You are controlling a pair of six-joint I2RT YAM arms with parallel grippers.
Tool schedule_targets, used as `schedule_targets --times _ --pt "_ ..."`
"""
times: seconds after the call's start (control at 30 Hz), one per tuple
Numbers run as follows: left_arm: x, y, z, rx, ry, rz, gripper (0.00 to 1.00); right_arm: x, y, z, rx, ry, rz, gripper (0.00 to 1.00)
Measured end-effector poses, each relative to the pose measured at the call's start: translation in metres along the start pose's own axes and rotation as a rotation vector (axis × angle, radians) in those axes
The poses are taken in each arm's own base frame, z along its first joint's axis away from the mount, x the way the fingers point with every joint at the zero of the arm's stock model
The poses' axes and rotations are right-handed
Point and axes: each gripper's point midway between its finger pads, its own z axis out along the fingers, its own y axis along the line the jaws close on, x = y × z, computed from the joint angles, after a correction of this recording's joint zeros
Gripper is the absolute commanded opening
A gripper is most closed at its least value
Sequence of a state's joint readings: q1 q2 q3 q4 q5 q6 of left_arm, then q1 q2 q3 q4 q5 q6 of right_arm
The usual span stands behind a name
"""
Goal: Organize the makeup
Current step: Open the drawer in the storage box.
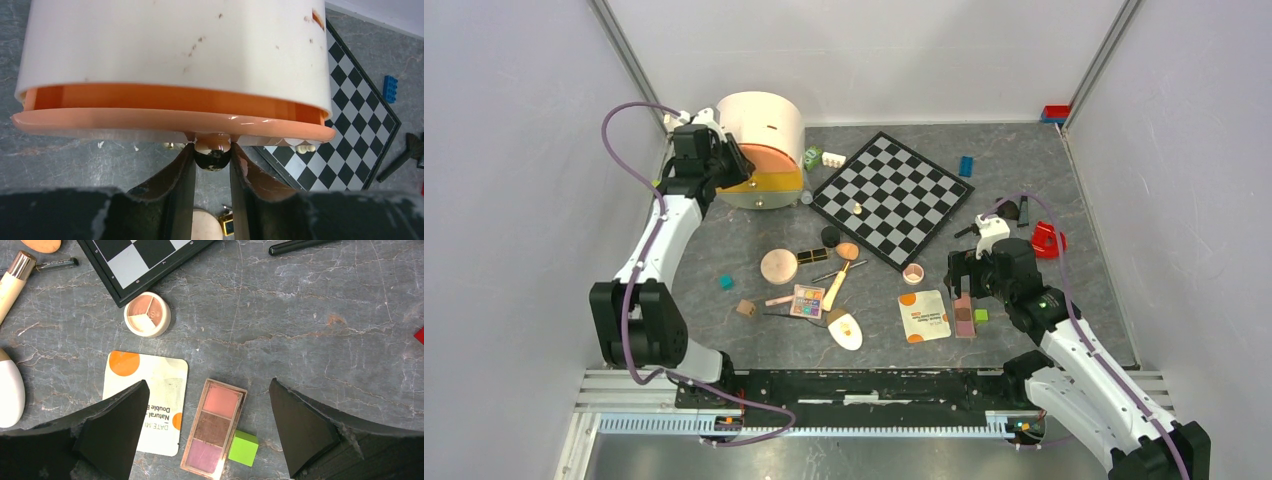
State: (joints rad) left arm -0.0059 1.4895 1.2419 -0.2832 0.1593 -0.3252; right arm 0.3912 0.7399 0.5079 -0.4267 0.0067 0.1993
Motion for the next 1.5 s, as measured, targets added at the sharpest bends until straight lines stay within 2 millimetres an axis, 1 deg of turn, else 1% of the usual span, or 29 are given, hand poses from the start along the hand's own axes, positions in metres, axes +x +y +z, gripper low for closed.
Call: schedule_targets --times 0.17,0.37,0.53,0.67,0.97,1.0,1.07,1.17,1.3,1.5 --pt "0.009 0.001 -0.017 -0.004 0.007 0.004 0.24 0.000 0.000 0.000 0.000 -0.001 0.000 0.97" --pt "0.017 0.001 -0.031 -0.003 0.009 0.004 0.24 -0.001 0.000 -0.001 -0.001 -0.007 -0.003 0.97" --pt "0.026 0.000 -0.049 -0.002 0.008 0.004 0.24 -0.002 0.000 -0.002 -0.002 -0.011 -0.005 0.97" --pt "0.031 0.000 -0.059 -0.001 0.008 0.004 0.24 -0.004 0.000 -0.004 -0.003 -0.024 -0.006 0.97" --pt "0.055 0.004 -0.081 -0.003 0.030 0.001 0.24 -0.006 0.001 -0.005 -0.005 -0.035 -0.006 0.97" --pt "0.057 0.004 -0.083 -0.002 0.032 0.001 0.26 -0.006 0.001 -0.005 -0.005 -0.035 -0.006 0.97" --pt "0.058 0.004 -0.086 -0.001 0.029 0.001 0.32 -0.006 0.001 -0.005 -0.005 -0.035 -0.006 0.97" --pt "0.057 0.003 -0.089 0.002 0.020 0.002 0.46 -0.006 0.001 -0.005 -0.005 -0.035 -0.006 0.97" --pt "0.057 0.003 -0.090 -0.001 0.023 0.002 0.57 -0.006 0.001 -0.005 -0.005 -0.035 -0.006 0.97" --pt "0.059 0.005 -0.090 -0.010 0.029 0.000 0.63 -0.006 0.001 -0.005 -0.005 -0.035 -0.006 0.97"
